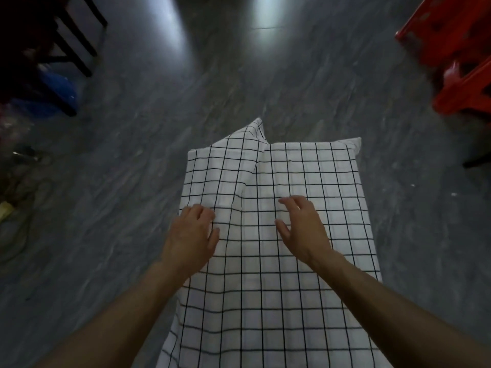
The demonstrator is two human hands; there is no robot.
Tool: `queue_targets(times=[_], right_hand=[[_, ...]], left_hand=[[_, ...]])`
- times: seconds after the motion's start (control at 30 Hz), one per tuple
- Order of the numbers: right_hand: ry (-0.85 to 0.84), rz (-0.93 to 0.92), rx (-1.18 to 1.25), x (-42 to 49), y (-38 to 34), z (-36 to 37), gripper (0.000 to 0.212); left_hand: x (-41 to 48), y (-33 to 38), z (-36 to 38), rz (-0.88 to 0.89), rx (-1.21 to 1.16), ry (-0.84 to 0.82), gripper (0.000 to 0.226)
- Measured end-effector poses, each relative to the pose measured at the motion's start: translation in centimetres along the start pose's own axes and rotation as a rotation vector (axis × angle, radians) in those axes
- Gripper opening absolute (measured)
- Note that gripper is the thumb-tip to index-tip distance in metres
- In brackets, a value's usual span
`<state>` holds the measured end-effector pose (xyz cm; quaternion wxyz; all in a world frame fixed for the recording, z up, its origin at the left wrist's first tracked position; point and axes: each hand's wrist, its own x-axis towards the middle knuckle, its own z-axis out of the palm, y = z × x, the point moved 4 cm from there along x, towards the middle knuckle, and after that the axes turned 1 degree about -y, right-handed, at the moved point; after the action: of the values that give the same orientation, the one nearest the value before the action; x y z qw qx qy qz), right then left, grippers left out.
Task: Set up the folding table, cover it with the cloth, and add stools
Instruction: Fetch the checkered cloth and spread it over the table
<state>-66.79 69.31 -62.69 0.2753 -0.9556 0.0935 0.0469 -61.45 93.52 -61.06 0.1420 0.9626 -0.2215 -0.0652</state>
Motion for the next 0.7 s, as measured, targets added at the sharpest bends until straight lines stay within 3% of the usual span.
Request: queue_targets(times=[0.4, 0.7], right_hand=[[-0.109, 0.046, -0.001, 6.9, -3.8, 4.5, 0.052], [-0.067, 0.122, -0.010, 12.7, -7.3, 7.6, 0.055]], left_hand=[[8.0, -8.1, 1.3, -0.140, -0.074, -0.037, 0.028], [14.0, -14.1, 2.4, -0.096, -0.103, -0.128, 0.029]])
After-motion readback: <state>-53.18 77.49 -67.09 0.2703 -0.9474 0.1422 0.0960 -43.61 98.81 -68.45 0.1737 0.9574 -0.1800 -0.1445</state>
